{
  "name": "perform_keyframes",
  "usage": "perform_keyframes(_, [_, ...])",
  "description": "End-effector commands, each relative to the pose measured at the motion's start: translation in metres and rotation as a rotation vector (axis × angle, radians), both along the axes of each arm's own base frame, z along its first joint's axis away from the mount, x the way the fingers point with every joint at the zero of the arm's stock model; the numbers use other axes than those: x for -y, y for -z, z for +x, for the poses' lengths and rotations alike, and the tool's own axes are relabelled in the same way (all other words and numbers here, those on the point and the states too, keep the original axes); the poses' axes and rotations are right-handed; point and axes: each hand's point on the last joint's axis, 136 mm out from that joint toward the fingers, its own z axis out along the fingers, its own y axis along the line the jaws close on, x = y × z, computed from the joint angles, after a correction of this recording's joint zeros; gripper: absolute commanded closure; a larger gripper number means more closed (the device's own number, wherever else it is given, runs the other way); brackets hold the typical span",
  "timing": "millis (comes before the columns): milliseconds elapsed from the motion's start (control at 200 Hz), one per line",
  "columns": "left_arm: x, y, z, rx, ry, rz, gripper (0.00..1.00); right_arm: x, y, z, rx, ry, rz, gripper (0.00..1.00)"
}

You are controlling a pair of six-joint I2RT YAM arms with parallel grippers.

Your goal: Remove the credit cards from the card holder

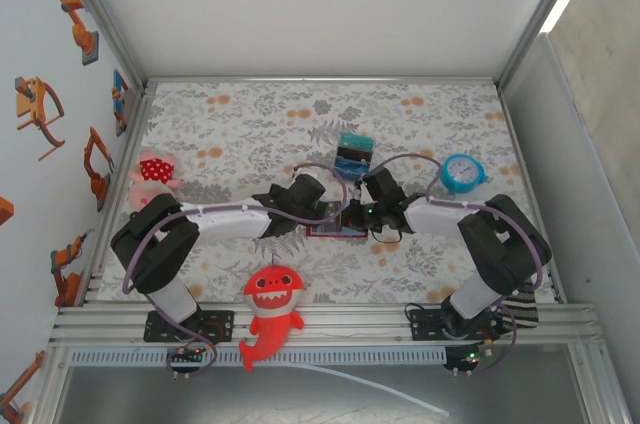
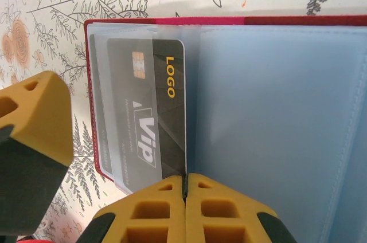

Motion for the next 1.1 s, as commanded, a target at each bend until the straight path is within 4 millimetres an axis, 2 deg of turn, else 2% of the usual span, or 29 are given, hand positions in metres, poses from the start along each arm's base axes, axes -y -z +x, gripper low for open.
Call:
perform_keyframes(0, [0.007, 0.003, 0.002, -0.002, 0.039, 0.033, 0.03, -0.001, -0.012, 0.007, 0.028, 0.004, 0.012, 1.00])
perform_keyframes(421, [-0.001, 0.025, -0.002, -0.043, 0.035, 0.093, 0.03, 0.003, -0.013, 0.009, 0.028, 0.014, 0.011, 1.00])
perform_keyframes(616, [-0.006, 0.031, -0.005, -0.055, 0.034, 0.124, 0.03, 0.001, -0.021, 0.014, 0.034, 0.019, 0.056, 1.00])
perform_keyframes(701, [-0.008, 0.032, -0.005, -0.059, 0.028, 0.128, 0.03, -0.005, -0.026, 0.016, 0.037, 0.014, 0.105, 0.87])
perform_keyframes(846, [-0.010, 0.035, -0.008, -0.070, 0.025, 0.133, 0.03, -0.015, -0.028, 0.016, 0.032, 0.011, 0.195, 0.80])
perform_keyframes(1097, [-0.011, 0.040, -0.011, -0.088, 0.019, 0.124, 0.03, -0.017, -0.017, 0.016, 0.008, 0.020, 0.214, 0.81])
